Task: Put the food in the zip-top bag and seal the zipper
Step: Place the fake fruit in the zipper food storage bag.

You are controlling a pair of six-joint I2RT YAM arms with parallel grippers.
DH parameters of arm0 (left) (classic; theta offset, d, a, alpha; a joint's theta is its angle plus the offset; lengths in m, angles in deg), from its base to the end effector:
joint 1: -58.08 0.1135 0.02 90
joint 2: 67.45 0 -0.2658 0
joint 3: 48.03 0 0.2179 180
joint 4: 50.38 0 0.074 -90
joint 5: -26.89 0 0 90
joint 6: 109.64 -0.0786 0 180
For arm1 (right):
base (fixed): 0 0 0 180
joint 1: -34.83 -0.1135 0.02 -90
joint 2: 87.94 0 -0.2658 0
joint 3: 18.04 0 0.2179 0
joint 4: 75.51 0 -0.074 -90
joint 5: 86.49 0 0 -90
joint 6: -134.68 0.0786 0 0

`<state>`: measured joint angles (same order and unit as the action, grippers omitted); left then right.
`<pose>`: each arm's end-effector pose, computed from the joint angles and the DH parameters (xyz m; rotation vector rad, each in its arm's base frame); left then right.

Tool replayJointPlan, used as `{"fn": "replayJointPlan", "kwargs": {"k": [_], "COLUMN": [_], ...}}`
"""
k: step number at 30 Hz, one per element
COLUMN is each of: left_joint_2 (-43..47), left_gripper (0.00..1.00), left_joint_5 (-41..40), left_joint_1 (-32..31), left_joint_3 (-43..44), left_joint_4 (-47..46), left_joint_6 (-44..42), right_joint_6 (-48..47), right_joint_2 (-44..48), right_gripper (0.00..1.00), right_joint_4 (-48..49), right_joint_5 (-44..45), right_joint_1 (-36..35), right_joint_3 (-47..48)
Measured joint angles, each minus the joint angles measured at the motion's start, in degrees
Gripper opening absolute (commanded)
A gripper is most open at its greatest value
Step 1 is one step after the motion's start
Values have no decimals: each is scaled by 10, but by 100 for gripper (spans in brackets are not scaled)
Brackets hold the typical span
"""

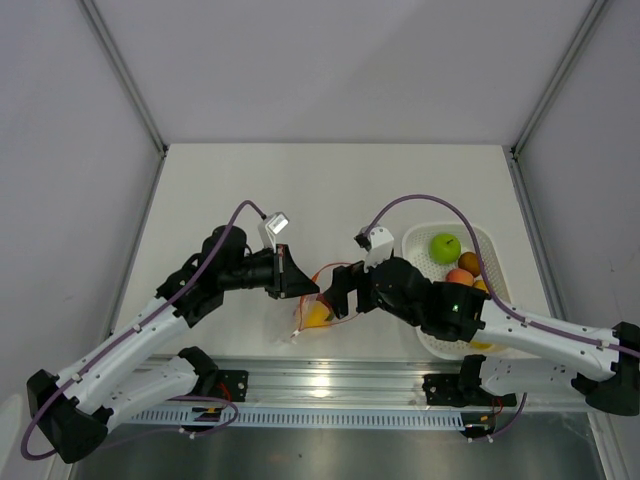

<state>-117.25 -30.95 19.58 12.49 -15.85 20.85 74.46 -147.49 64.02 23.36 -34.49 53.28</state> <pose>0.1235 -0.1517 0.3003 0.3723 2.1903 -1.3908 0.1056 0.2042 0.3160 -0.5069 2.0558 0.7106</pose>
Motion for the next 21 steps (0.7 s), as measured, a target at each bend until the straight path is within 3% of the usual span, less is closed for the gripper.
{"fn": "replayJointPlan", "kwargs": {"k": [8,12,21], "left_joint_2": [0,0,0], "left_gripper": [1,1,1], "left_joint_5": [0,0,2], "left_joint_1": [0,0,0], "left_joint_3": [0,0,-6], "left_joint_4": [0,0,-3], "left_joint_6": [0,0,0], "right_joint_6": [31,72,193], "right_joint_2": [12,27,132], "right_gripper": [99,99,99], "right_joint_4": [-45,-94,-220], "right_joint_5": [72,111,150], "right_joint_1": [4,42,279], "right_joint_3": [21,36,25]}}
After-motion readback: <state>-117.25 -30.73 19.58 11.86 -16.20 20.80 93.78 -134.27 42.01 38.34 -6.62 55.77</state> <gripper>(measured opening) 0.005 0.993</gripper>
